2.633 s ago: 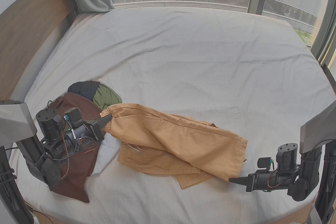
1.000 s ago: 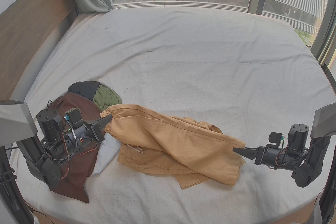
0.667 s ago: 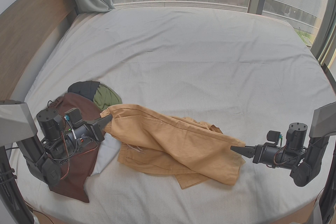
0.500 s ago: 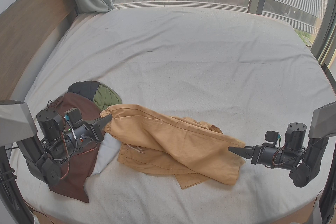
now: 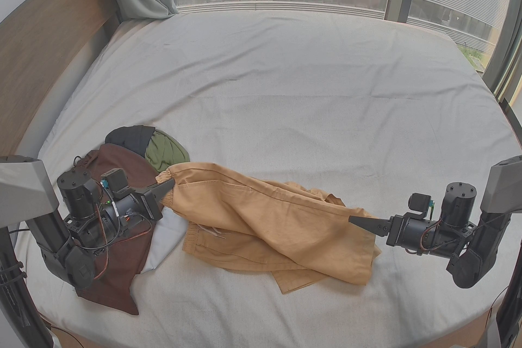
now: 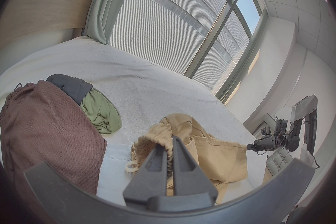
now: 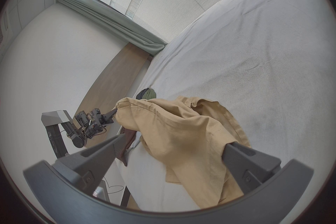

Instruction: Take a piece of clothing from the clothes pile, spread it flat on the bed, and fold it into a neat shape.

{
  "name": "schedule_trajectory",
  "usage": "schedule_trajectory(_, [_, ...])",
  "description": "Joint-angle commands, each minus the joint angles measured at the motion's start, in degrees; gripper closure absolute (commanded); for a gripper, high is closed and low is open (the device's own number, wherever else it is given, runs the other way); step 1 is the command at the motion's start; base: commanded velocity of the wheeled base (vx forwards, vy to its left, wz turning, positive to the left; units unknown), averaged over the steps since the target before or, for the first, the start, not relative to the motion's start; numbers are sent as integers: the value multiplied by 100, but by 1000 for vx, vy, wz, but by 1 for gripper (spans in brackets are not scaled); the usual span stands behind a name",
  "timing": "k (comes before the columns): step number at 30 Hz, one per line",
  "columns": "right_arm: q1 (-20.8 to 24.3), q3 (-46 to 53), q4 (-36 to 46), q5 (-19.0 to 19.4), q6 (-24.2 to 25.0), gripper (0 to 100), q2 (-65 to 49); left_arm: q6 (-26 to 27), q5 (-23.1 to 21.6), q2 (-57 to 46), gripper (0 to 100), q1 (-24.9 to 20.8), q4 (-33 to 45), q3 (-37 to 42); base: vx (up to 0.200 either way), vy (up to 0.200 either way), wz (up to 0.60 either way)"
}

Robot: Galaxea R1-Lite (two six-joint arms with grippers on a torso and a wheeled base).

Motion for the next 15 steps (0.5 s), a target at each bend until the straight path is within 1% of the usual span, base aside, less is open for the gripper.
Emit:
schedule_trajectory(1, [97,-34,-4,3,51,0,-24,-1,-1,9,100,7,-14,-2,0,0,0])
schedule_trajectory(6, [202,-43,-4,-6,43,0,46,-1,-1,9,100,7,-14,-2,0,0,0])
schedule_trajectory(15, [61,-140,-21,-15,34,0,442,-10,-1,1,100,25,-14,-2,0,0,0])
